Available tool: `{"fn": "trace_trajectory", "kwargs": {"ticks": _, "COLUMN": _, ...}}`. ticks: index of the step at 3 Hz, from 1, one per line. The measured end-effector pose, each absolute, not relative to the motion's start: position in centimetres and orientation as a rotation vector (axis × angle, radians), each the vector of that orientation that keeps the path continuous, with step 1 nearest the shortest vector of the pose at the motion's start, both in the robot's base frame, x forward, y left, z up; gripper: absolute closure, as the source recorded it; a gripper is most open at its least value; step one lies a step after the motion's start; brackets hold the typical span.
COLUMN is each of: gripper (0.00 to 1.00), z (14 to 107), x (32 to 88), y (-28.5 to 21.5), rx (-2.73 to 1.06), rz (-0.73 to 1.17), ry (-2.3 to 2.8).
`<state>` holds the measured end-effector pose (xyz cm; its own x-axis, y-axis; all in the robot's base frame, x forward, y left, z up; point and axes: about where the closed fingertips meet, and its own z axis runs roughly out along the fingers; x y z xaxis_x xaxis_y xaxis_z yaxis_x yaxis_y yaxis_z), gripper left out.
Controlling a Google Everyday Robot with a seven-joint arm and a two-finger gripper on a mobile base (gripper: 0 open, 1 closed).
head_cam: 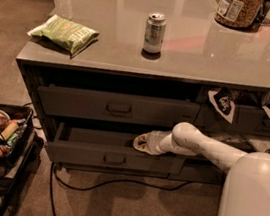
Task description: Open middle drawer
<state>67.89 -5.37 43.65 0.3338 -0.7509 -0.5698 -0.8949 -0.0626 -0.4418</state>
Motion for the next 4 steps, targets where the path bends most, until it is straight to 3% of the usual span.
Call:
{"fn": "trace_trajectory", "kwargs": {"ticks": 1, "gripper": 1.0, "z": 43.7, "x": 66.1, "y": -6.5, "rx": -1.798, "rz": 0.398, "ry": 1.52}}
{"fn": "trace_trajectory", "kwargs": {"ticks": 4, "gripper": 1.0, "z": 46.9, "x": 53.8, "y": -6.5, "rx": -1.723, "rz": 1.072, "ry": 1.639}}
